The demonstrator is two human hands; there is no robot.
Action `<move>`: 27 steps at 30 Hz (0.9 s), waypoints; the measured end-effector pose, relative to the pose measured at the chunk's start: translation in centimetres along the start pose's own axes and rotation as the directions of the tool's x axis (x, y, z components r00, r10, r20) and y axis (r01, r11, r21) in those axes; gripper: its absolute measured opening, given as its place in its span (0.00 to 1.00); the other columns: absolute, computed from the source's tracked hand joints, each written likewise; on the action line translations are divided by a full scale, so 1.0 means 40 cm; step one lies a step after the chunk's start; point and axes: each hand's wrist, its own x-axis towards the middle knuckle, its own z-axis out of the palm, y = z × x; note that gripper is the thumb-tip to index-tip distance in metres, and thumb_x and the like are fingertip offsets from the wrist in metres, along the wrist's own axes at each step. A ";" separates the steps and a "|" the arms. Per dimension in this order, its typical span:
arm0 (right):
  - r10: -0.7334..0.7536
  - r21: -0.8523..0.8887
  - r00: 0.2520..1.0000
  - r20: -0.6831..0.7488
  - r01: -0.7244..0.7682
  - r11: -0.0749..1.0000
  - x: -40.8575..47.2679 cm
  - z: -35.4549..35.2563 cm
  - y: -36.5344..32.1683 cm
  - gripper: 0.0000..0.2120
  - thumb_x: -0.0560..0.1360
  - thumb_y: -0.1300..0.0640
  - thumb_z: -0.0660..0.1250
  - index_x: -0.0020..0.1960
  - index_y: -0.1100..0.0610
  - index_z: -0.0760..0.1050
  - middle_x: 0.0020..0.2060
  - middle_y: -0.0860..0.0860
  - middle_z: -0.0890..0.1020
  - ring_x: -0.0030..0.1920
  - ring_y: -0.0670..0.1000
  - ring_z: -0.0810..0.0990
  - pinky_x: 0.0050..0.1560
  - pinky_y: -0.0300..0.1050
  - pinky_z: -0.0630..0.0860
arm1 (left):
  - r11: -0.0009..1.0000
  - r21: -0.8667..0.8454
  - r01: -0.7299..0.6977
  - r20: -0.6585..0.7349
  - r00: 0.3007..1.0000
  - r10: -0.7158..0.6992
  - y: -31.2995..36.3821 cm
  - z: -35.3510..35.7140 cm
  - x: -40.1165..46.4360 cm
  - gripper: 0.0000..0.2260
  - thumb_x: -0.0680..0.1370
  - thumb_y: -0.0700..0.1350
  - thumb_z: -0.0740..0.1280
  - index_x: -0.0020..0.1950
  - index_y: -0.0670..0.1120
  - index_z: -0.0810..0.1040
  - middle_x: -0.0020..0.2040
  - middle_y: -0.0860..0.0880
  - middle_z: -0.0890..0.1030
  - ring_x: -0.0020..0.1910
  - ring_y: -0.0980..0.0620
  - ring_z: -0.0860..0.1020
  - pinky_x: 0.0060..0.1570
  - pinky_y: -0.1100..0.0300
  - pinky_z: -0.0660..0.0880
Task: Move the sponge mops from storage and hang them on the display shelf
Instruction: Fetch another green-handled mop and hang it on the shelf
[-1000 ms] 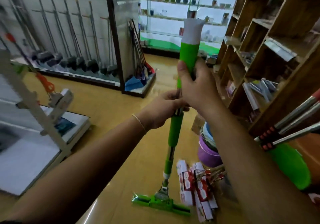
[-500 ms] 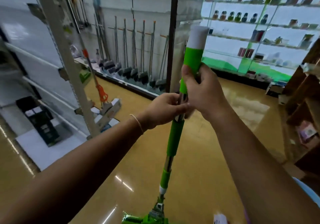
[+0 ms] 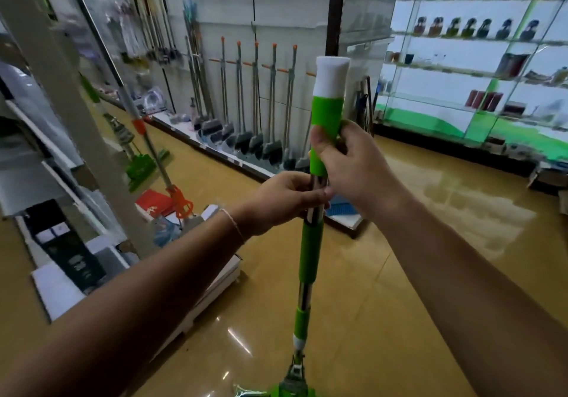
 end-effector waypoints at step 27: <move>0.027 -0.126 0.992 -0.120 -0.042 0.991 0.999 0.114 0.504 0.10 0.72 0.32 0.61 0.45 0.37 0.73 0.40 0.49 0.81 0.40 0.49 0.83 0.41 0.52 0.81 | 0.999 0.018 -0.050 0.179 0.983 0.046 -0.225 -0.534 1.084 0.13 0.78 0.46 0.68 0.54 0.37 0.80 0.54 0.35 0.81 0.55 0.38 0.80 0.61 0.42 0.76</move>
